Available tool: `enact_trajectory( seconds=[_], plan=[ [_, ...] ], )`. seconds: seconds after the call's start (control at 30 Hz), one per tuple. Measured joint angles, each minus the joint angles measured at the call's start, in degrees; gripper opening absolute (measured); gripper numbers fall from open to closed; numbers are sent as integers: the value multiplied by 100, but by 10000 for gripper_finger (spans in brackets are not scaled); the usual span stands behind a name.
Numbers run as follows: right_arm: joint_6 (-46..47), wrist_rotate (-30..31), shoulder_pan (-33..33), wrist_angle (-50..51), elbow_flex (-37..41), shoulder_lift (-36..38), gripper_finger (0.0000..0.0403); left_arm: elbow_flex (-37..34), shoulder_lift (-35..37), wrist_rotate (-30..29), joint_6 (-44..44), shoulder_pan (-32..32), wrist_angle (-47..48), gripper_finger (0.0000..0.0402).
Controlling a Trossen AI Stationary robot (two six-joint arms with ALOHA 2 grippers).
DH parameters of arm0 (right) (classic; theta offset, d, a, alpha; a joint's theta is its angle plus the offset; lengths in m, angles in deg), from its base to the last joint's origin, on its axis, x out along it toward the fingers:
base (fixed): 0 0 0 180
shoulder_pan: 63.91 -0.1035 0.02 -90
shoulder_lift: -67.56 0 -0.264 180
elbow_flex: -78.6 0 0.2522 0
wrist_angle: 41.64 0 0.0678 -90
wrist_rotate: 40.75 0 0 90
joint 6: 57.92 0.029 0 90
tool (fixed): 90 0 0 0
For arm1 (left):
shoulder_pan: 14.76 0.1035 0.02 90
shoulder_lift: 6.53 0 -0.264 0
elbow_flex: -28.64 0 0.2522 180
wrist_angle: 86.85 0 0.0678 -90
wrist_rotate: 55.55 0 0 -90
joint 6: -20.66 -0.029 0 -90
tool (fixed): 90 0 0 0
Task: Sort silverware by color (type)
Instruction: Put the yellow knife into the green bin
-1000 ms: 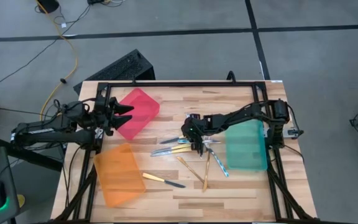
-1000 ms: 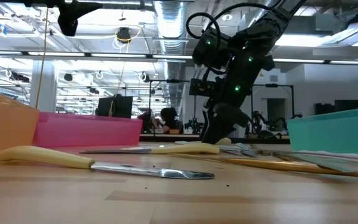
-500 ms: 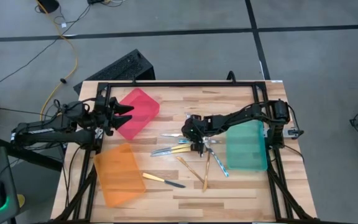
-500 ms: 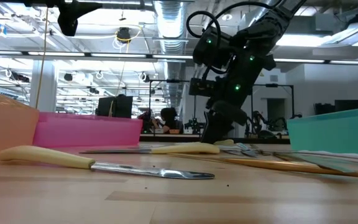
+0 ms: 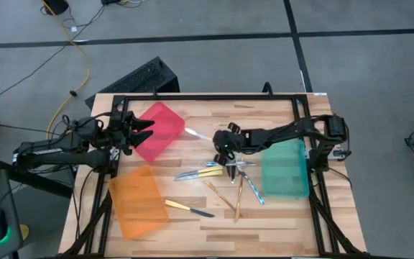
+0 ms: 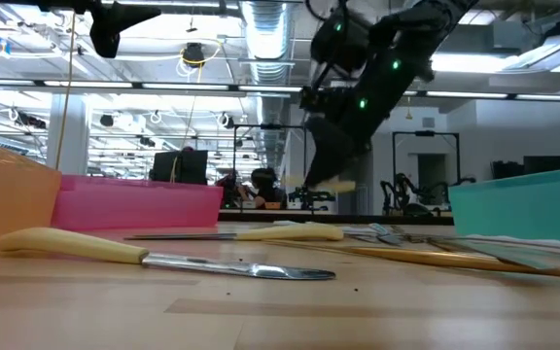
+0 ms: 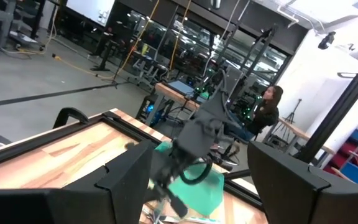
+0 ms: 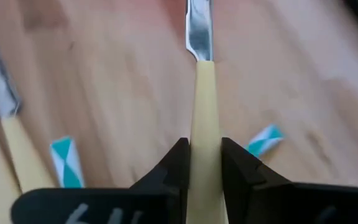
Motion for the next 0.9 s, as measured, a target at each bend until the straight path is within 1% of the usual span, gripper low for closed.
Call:
enact_trajectory(
  seconds=[0.1, 0.3, 0.43, 0.57, 0.67, 0.77, 0.9],
  plan=[
    [346, 356, 2, 96, -7, 385, 77, 0, 1, 0, 5, -1, -4, 247],
    [1142, 1278, -24, 942, -7, 1314, 79, 0, 1, 0, 24, 1, 9, 247],
    [1800, 1931, -120, 1850, -11, 1961, 80, 0, 1, 0, 28, 0, 14, 247],
    [2810, 2490, -314, 3015, -11, 2485, 80, 0, 1, 1, 32, -1, 48, 247],
    [3706, 2730, -555, 3949, -11, 2759, 80, 0, 1, 2, 35, 1, 145, 247],
    [4605, 2735, -808, 4795, -11, 2920, 80, 0, -1, 1, 37, -1, 179, 247],
    [5905, 2728, -1209, 5908, -11, 2896, 81, 0, -1, 0, 83, -1, 213, 247]
  ],
)
